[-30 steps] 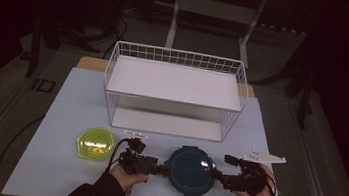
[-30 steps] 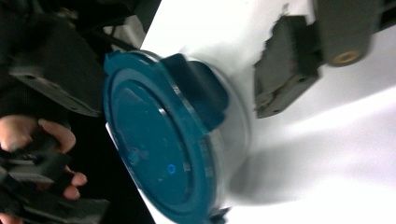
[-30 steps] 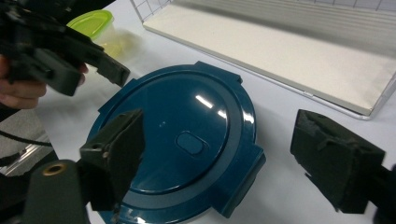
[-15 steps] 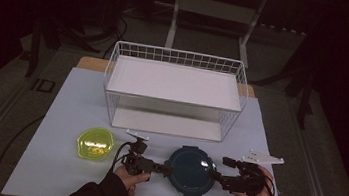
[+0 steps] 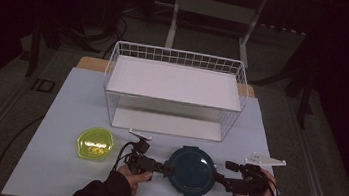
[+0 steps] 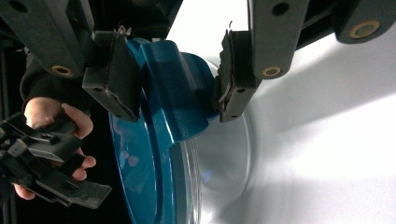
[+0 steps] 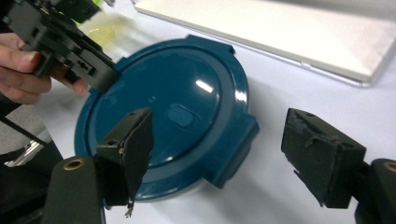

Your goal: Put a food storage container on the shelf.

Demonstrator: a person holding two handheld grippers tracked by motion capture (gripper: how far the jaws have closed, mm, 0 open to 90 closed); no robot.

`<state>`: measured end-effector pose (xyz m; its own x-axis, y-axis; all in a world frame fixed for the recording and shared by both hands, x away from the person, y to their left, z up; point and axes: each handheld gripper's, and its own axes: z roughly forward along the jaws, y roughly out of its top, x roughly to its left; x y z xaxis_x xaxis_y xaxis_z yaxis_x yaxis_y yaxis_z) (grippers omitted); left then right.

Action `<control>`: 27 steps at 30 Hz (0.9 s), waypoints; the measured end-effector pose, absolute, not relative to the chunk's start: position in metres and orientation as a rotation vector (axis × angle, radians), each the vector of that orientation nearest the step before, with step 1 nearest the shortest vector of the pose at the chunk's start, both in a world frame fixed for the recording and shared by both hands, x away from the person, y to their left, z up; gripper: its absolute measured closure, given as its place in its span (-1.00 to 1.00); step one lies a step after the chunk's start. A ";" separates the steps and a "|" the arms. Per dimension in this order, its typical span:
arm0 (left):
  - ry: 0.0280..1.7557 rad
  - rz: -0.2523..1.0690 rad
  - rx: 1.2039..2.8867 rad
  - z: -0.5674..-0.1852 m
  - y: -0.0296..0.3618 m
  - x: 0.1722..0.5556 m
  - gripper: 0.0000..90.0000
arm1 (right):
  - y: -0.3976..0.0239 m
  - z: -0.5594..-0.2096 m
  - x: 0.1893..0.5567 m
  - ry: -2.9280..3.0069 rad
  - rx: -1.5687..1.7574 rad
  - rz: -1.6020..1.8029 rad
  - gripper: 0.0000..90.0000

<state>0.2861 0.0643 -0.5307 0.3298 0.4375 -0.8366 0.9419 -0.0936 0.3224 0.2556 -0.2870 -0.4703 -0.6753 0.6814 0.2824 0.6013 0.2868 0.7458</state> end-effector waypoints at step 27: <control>1.061 -0.576 1.796 -0.519 0.065 0.263 0.23 | -0.296 -0.485 0.244 2.581 1.358 1.427 0.17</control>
